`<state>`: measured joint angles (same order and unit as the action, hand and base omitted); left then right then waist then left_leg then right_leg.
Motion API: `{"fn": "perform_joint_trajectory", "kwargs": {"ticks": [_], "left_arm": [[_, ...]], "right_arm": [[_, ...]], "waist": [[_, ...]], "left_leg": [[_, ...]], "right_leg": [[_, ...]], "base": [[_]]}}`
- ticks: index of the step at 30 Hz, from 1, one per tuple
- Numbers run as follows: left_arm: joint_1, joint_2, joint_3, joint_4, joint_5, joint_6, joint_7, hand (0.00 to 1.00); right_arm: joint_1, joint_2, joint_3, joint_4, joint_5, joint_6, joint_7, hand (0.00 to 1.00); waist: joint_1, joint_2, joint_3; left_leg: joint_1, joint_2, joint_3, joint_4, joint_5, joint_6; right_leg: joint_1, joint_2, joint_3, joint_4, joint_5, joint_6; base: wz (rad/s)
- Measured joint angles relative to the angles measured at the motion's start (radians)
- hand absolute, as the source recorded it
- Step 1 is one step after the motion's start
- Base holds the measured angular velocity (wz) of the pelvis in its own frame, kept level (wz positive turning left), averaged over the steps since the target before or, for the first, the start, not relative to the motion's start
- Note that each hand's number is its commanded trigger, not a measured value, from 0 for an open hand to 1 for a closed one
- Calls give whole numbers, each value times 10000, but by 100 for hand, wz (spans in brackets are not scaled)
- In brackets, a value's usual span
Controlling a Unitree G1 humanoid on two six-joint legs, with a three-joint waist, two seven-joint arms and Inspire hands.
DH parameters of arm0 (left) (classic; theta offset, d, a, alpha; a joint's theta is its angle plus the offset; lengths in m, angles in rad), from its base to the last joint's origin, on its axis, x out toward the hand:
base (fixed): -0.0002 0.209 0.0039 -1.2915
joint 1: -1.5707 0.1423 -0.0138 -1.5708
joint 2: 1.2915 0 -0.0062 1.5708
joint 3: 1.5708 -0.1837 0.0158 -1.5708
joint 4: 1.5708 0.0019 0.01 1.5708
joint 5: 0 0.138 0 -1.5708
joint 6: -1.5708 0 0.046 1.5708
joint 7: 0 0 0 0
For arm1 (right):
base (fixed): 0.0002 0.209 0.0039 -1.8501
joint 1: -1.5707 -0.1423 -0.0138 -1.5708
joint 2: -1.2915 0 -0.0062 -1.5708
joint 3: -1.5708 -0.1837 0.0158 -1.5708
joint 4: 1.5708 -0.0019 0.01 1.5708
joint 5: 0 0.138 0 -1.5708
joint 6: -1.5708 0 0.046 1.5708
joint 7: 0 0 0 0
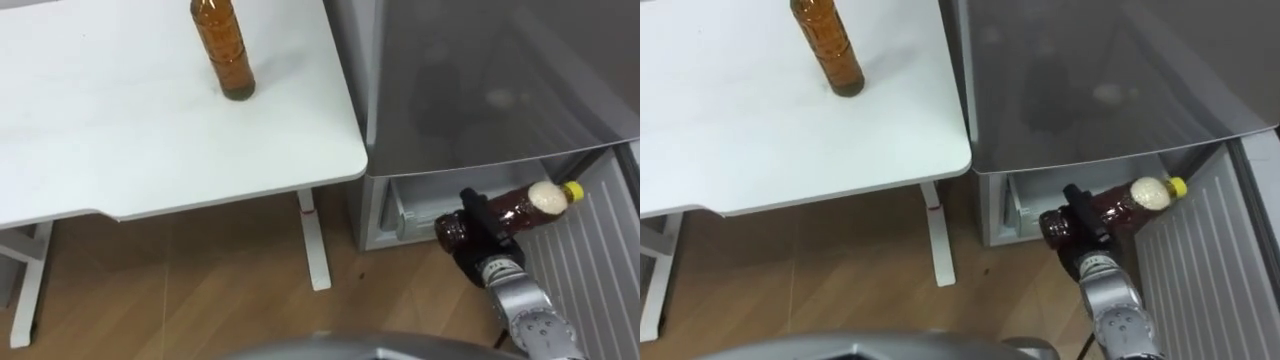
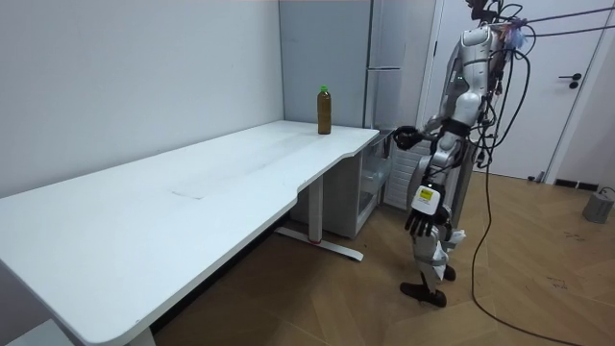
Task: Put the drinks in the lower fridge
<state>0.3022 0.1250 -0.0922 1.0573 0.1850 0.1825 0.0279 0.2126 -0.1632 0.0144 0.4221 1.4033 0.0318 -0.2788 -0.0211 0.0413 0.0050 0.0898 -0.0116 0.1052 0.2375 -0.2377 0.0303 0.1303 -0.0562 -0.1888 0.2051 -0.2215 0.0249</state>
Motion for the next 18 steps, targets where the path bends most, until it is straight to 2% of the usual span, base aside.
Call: {"fn": "perform_joint_trajectory", "kwargs": {"ticks": [4, 5, 9, 11, 18], "left_arm": [[-3, -1, 80, -65, 262, -2, -231, 0], [9, 2, 128, -69, 261, -6, -237, 0], [-1, -1, 130, -125, 449, -12, -400, 0], [0, -6, 129, -168, 456, -11, -412, 0], [126, -11, 169, -162, 473, -6, -417, 0]], "right_arm": [[-15, 18, -1, 38, 585, -176, 24, 100], [-51, 35, 0, 177, 681, -177, 99, 100], [-66, 36, 5, 260, 1068, -276, 130, 100], [-84, 34, -5, 327, 1267, -389, 131, 100], [-553, 36, -309, 884, 1468, -382, 129, 100]], "waist": [[25, -81, 3], [34, -116, 36], [155, -181, 58], [247, -195, 56], [256, -247, 46]], "left_leg": [[11, -6, 7, -1, 1, -1], [107, -4, 10, -19, 1, -2], [216, -8, 36, -31, -2, -6], [230, -10, 39, -32, -3, -8], [249, -38, 19, -28, 0, -2]], "right_leg": [[39, 2, -13, -7, 4, -2], [142, 2, -28, -18, 4, -2], [248, 3, 0, -130, -16, 2], [294, 11, -18, -199, -19, 1], [315, -36, -117, -180, -38, 25]], "base": [[0], [0], [0], [4], [4]]}}
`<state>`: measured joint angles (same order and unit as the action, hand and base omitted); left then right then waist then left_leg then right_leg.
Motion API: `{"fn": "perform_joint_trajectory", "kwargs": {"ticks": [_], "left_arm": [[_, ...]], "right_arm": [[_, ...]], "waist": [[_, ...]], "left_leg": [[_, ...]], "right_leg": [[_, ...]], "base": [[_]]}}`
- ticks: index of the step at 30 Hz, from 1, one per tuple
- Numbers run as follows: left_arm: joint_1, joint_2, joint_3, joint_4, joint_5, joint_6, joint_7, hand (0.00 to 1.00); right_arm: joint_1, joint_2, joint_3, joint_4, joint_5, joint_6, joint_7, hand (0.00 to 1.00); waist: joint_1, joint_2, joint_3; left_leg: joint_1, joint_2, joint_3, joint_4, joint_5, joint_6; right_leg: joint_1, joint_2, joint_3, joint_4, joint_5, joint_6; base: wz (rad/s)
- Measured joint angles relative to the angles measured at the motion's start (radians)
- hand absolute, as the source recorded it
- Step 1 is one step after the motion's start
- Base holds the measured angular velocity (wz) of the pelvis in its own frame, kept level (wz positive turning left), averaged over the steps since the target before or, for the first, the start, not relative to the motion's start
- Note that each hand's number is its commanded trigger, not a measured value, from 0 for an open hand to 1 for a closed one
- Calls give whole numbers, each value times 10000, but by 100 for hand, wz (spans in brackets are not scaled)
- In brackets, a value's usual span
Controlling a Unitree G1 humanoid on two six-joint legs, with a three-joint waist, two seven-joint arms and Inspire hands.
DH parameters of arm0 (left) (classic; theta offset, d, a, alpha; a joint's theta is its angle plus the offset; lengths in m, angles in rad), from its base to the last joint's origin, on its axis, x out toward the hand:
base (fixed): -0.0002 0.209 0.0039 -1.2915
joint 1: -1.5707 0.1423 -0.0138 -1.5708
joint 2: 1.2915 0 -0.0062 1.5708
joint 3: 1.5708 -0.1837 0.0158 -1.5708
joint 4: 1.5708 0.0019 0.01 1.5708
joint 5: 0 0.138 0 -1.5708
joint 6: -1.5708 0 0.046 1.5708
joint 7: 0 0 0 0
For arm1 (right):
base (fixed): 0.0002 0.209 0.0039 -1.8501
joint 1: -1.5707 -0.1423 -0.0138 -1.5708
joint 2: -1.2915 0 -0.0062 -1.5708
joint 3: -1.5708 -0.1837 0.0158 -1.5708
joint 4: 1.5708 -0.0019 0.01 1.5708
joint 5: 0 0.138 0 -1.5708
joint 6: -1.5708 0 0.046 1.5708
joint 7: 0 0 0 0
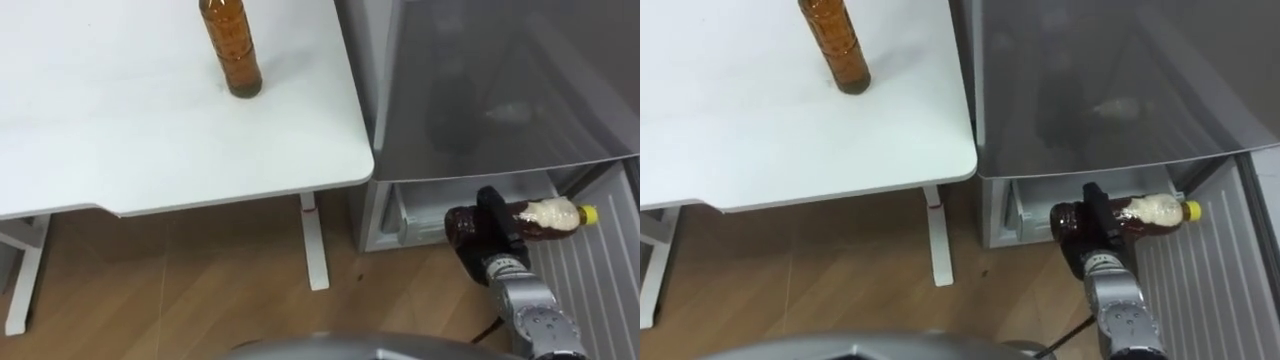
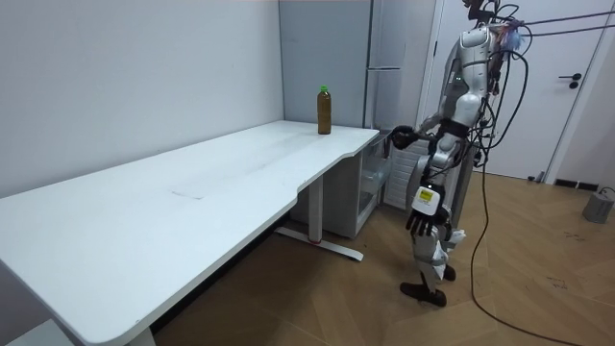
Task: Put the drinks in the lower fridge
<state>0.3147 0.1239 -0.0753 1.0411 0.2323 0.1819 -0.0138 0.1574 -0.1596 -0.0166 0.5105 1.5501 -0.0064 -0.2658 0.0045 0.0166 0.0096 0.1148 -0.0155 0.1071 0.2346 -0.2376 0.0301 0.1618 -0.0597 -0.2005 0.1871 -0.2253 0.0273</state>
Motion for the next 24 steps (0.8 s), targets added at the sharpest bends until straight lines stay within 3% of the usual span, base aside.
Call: {"fn": "perform_joint_trajectory", "kwargs": {"ticks": [7, 12, 15, 16, 19, 22, 24], "left_arm": [[261, 72, 53, -14, -29, 21, 18, 0], [230, 118, 274, -202, -18, 14, 30, 0], [-168, 203, 331, -270, -2, 2, 40, 0], [-361, 229, 367, -302, 49, -13, 58, 0], [-794, 455, 381, -255, 7, -4, 86, 0], [-1385, 680, 278, 29, -29, -49, 324, 0], [-1723, 700, -10, 35, -24, -53, 341, 0]], "right_arm": [[-451, -40, -546, 657, 301, 77, 6, 100], [-1080, -139, -894, 1560, 384, 41, 219, 100], [-1912, -300, -1138, 2647, 367, 53, 292, 100], [-2218, -372, -1179, 2757, 369, 55, 298, 100], [-3319, -390, -1237, 3505, 378, 76, 332, 100], [-4240, -486, -1233, 4728, 381, 91, 606, 100], [-4817, -677, -1231, 5433, 226, 96, 652, 100]], "waist": [[-1, -250, -35], [-57, -234, -69], [-37, -164, -77], [46, -121, -25], [68, -175, 26], [87, -330, 231], [226, -310, 262]], "left_leg": [[-47, -5, -45, 63, 0, 0], [-681, -10, -248, 371, -1, 1], [-1442, 12, -276, 787, 2, 5], [-1736, 17, -278, 908, 20, 22], [-2549, -16, -280, 1403, 30, 20], [-3621, 45, -296, 2393, 10, 2], [-4441, 101, -362, 3013, -67, 5]], "right_leg": [[34, -5, -69, 8, -11, -3], [-341, -13, -259, 84, -4, -12], [-1038, -98, -494, 709, -85, -76], [-1450, -149, -489, 1101, -143, -108], [-2529, -359, -447, 2217, -464, -205], [-3436, -470, -565, 3056, -686, -337], [-4200, -490, -545, 3560, -793, -444]], "base": [[3], [15], [22], [0], [2], [16], [11]]}}
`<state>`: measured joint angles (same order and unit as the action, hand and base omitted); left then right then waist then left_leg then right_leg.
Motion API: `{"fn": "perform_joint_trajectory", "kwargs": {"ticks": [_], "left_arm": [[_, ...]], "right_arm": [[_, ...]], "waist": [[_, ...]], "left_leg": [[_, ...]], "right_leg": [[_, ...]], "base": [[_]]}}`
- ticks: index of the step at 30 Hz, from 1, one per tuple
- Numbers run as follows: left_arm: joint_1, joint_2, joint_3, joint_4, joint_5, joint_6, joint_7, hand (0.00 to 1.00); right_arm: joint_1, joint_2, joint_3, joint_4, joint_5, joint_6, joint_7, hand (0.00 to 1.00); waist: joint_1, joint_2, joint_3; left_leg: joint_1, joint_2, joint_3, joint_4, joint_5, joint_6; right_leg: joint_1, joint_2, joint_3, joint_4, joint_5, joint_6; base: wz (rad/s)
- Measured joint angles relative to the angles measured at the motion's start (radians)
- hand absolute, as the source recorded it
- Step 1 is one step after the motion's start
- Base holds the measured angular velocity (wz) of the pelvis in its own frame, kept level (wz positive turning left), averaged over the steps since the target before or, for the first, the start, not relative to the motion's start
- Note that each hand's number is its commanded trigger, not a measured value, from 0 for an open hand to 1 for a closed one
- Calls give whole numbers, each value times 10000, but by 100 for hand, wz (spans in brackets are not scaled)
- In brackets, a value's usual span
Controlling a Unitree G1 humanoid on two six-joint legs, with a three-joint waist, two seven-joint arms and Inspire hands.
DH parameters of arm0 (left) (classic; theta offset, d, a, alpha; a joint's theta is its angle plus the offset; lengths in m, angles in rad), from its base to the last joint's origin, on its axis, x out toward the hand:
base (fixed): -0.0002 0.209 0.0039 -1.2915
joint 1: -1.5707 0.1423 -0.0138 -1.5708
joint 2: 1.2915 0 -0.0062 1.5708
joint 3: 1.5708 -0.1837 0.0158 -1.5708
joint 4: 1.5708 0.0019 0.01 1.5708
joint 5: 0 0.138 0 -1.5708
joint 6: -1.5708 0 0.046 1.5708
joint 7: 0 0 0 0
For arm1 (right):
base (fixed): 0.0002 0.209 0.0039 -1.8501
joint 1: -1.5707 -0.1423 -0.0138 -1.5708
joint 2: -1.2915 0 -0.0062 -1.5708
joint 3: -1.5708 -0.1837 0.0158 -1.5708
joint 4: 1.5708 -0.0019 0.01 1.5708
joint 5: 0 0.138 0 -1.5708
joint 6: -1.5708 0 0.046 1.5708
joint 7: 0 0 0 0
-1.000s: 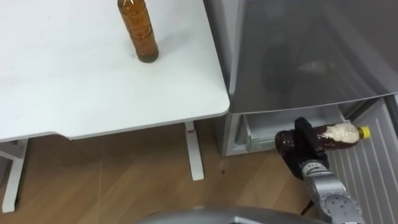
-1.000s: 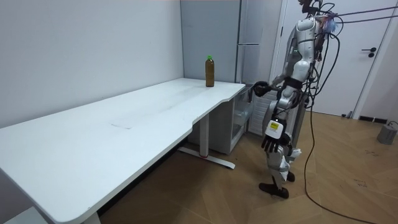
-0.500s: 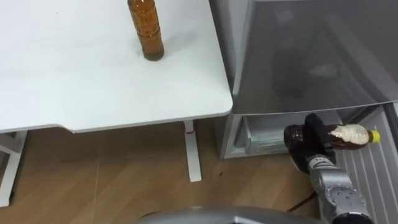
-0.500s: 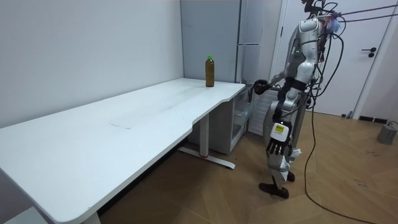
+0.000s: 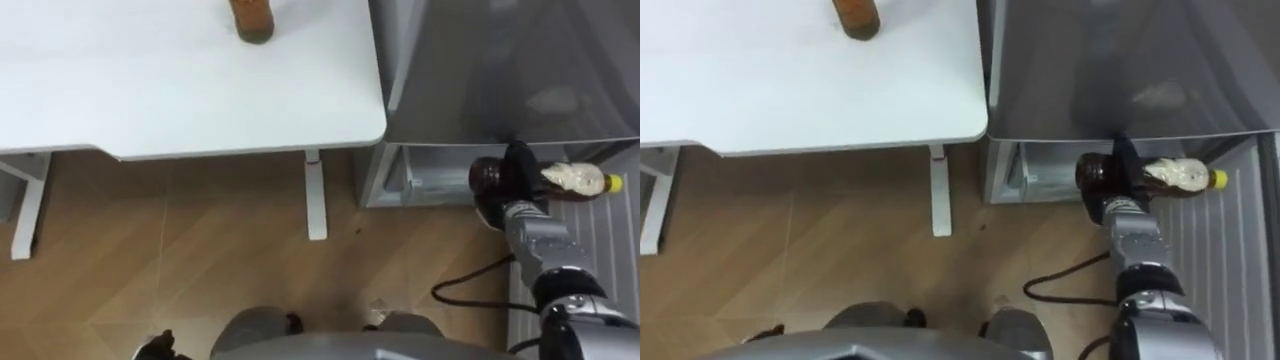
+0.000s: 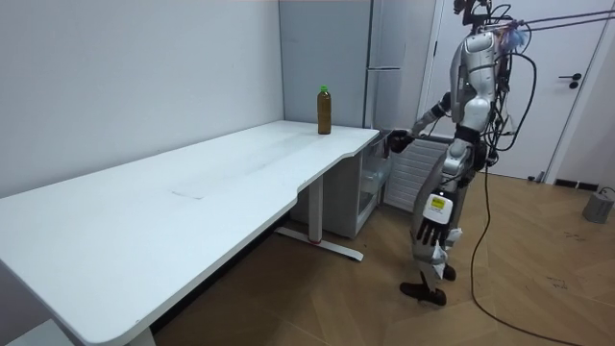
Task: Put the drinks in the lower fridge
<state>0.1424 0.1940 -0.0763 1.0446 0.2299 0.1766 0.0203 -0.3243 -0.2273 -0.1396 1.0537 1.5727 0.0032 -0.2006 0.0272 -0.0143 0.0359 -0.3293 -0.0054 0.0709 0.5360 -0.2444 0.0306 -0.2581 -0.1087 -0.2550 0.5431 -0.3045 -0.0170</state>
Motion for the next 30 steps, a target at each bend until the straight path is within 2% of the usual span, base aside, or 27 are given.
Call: {"fn": "perform_joint_trajectory", "kwargs": {"ticks": [2, 5, 8, 15, 17, 20, 25, 30], "left_arm": [[-314, 10, -82, 9, 6, -26, -24, 0], [-389, 150, -248, -35, -19, -24, -21, 0], [-572, 333, -465, -42, -25, -23, -19, 0], [-871, 304, -559, -51, -132, -65, -1, 0], [-1062, 307, -636, -88, -244, -63, 4, 0], [-1132, 317, -636, -81, -309, -172, 124, 0], [-1020, 483, -886, -75, -1212, -309, 175, 0], [-959, 537, -875, -92, -1610, -421, 184, 0]], "right_arm": [[-307, -229, -3, 424, -127, 118, 183, 100], [-353, -366, 4, 446, -126, 211, 223, 100], [-492, -396, 18, 469, -119, 208, 244, 100], [-1486, -658, 14, 1025, -64, 213, 313, 100], [-1963, -854, 17, 1026, -67, 218, 312, 100], [-2544, -1127, 21, 1025, -147, 217, 303, 100], [-3193, -1625, 260, 1026, -559, 203, 300, 100], [-3584, -1643, 307, 706, -785, 202, 28, 100]], "waist": [[244, -29, 26], [450, -41, 19], [648, -35, 9], [875, -103, 43], [917, -103, 43], [1058, -114, 46], [1163, -151, 69], [1207, -164, 72]], "left_leg": [[-929, -33, -33, 732, -165, 23], [-1839, -92, -116, 1508, -325, 31], [-2781, -169, -137, 2053, -325, -19], [-4288, -213, -153, 2977, -273, -43], [-4760, -203, -159, 3199, -250, -56], [-5230, -84, -71, 3421, -268, -35], [-5857, -123, -42, 3701, -292, 19], [-6249, -97, 1, 3719, -283, 47]], "right_leg": [[-1031, -191, 58, 1005, -364, -57], [-2094, -502, 98, 2164, -812, -59], [-2990, -671, 108, 2840, -884, -183], [-4495, -912, 108, 3973, -1047, -389], [-4964, -940, 102, 4207, -1063, -430], [-5432, -936, 109, 4395, -1050, -490], [-6027, -1034, 80, 4708, -1075, -578], [-6477, -1097, 130, 4814, -1075, -600]], "base": [[11], [10], [7], [8], [5], [-4], [4], [2]]}}
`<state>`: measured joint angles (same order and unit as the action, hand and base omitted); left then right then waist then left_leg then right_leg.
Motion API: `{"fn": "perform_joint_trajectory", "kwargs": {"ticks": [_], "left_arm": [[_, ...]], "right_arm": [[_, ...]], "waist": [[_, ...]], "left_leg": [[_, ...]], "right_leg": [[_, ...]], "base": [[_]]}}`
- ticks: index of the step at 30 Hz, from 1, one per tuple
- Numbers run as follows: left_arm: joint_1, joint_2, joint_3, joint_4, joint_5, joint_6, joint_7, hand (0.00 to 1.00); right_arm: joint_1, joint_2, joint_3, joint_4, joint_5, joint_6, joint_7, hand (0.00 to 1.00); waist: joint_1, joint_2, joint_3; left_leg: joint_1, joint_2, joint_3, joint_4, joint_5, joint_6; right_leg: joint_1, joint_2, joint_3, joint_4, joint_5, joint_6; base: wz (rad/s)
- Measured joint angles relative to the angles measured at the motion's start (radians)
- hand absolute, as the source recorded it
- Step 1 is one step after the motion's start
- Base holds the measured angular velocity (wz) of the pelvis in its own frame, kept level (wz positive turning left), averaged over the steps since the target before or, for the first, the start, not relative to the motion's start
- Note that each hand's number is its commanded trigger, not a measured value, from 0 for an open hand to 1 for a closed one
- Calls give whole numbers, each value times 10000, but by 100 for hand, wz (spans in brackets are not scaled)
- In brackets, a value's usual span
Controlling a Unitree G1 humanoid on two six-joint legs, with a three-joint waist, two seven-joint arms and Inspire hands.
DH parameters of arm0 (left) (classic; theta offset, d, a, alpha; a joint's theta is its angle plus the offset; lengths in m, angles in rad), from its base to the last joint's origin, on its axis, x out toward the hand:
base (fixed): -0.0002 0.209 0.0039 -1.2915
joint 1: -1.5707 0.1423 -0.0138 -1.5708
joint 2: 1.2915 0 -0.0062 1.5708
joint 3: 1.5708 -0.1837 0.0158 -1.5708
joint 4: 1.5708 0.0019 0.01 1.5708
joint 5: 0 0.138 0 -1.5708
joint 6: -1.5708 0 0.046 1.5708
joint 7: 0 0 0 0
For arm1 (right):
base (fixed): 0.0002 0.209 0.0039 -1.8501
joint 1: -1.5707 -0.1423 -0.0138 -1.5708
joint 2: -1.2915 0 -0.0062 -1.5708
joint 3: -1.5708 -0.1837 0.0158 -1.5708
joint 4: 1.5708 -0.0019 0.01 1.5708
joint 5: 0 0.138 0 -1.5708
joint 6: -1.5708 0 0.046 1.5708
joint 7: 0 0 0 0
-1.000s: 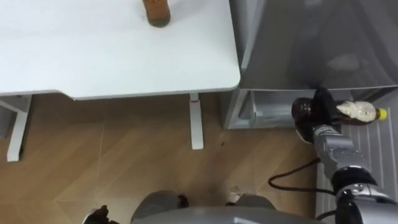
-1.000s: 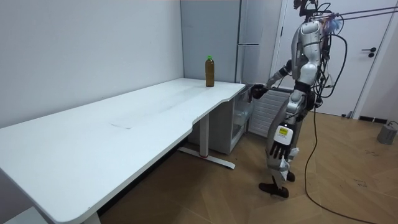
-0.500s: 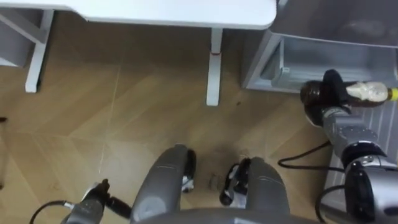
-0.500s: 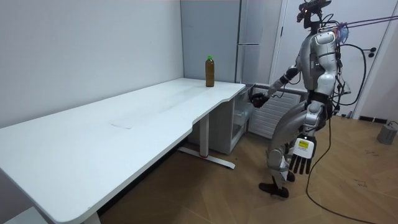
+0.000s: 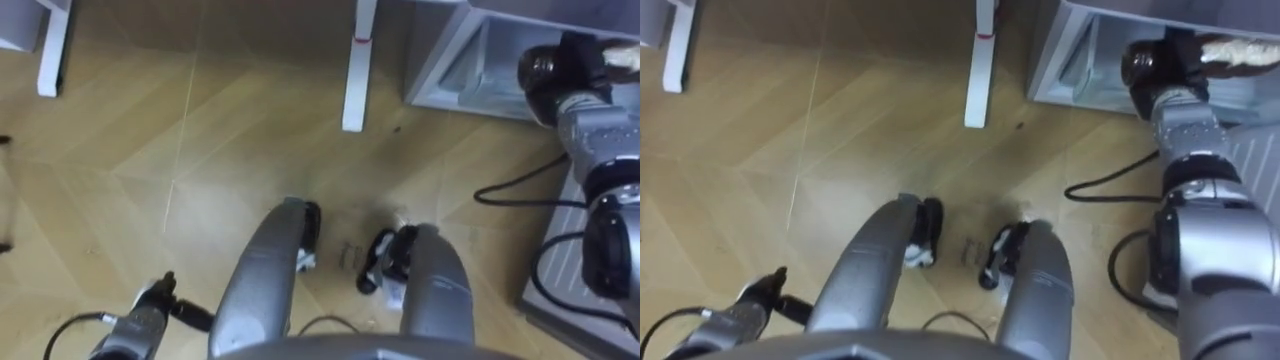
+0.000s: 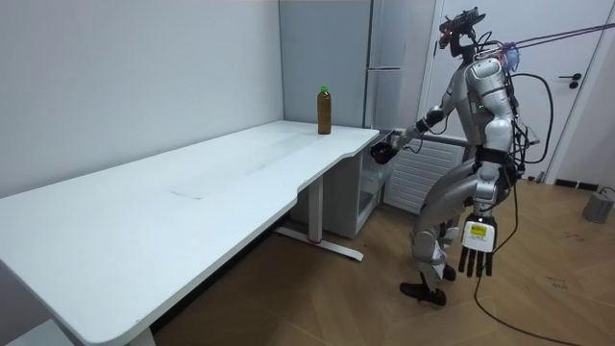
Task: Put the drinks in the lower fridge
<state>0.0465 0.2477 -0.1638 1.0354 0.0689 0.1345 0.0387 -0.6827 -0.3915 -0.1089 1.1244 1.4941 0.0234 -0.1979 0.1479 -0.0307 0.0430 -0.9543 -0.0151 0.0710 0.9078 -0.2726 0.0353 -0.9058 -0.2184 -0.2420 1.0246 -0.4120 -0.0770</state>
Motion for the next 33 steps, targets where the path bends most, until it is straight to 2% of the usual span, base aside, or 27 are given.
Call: {"fn": "perform_joint_trajectory", "kwargs": {"ticks": [2, 7, 8, 9, 16, 20, 33], "left_arm": [[-12, -2, -5, -11, -9, -129, 13, 0], [-22, 3, 11, -39, 3, -170, 22, 0], [-16, 1, 11, -30, -1, -170, 21, 0], [-17, 2, 15, -26, -1, -170, 21, 0], [-3, 84, 22, 21, -207, -180, 368, 0], [85, 118, 22, -102, -365, -93, 374, 0], [462, 177, 22, -475, -988, -162, 386, 0]], "right_arm": [[-429, -5, 1, -8, -165, -8, -109, 100], [-518, -14, -41, -193, -103, -3, -545, 100], [-517, -15, -22, -400, -102, -2, -736, 63], [-517, -14, -4, -462, -107, -1, -784, 0], [-566, -109, 71, -957, -165, 9, -1861, 0], [-629, -268, 76, -959, -146, 2, -1885, 0], [-635, -284, 79, -1030, -70, 0, -1948, 0]], "waist": [[-8, 8, -3], [-63, 14, -6], [-64, 13, -5], [-60, 14, -5], [-76, 32, -16], [-165, 34, -17], [-177, 75, -42]], "left_leg": [[-195, 2, 101, 204, -78, 34], [-334, 29, 212, 619, -323, 75], [-368, 32, 261, 658, -347, 83], [-370, 37, 293, 659, -350, 88], [-665, 24, 361, 1057, -487, 142], [-847, 20, 365, 1298, -555, 152], [-868, 36, 406, 1368, -594, 171]], "right_leg": [[-219, -105, 19, 252, -101, -56], [-310, -256, 10, 691, -431, -25], [-396, -257, 84, 754, -449, -10], [-421, -258, 108, 763, -449, -10], [-723, -261, 226, 1153, -621, 66], [-880, -414, 177, 1421, -697, -38], [-919, -447, 207, 1497, -740, -15]], "base": [[3], [8], [-6], [-11], [0], [1], [0]]}}
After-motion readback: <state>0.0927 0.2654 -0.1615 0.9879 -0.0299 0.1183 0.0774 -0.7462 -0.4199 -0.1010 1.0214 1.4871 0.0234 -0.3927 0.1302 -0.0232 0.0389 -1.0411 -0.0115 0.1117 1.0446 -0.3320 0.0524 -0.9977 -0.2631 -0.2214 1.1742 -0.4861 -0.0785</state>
